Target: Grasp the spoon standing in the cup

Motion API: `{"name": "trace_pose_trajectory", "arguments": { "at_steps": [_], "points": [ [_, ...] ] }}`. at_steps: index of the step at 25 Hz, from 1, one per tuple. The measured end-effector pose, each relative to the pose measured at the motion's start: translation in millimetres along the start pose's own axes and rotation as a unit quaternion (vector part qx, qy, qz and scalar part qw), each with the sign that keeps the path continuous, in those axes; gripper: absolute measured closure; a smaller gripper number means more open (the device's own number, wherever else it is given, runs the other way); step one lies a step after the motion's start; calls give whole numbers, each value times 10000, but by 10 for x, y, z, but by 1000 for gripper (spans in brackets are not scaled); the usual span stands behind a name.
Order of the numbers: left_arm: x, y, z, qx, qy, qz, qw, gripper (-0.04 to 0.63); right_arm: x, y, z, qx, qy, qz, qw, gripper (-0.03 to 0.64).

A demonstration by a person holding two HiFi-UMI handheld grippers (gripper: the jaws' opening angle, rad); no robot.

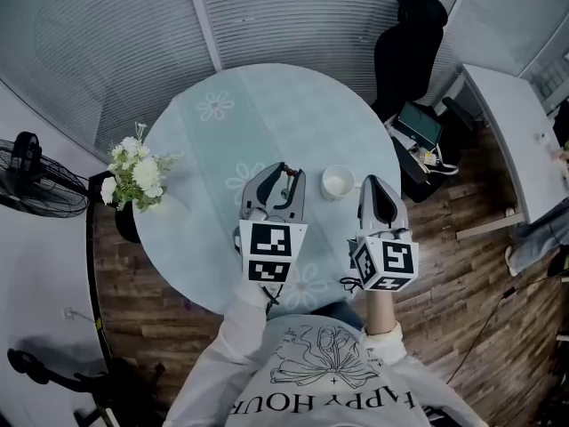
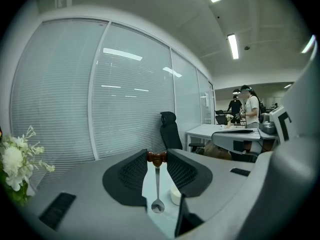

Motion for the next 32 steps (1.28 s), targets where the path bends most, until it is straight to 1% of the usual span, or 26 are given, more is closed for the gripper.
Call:
{"name": "trace_pose_trajectory", "arguments": {
  "at_steps": [5,13,32],
  "points": [
    [47,14,34,67,23,-52,10000,474,4,33,25,-26,-44,-42,10000,606],
    [51,-4,96,70,7,-49,10000,474,-64,24,117,4,-14,-5,10000,606],
    [15,5,81,67,-69,-46,9999,474,-94,5,91,13,-47,59,10000,606]
  ]
}}
Point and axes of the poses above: the fingertips, and each gripper's own axes: x backward along the fingers, z to its left, y out of its top, the point moved 9 cm from there along x, backward along the fingers, and after that the axes turned 10 degrees about y, right-handed, at the moved point
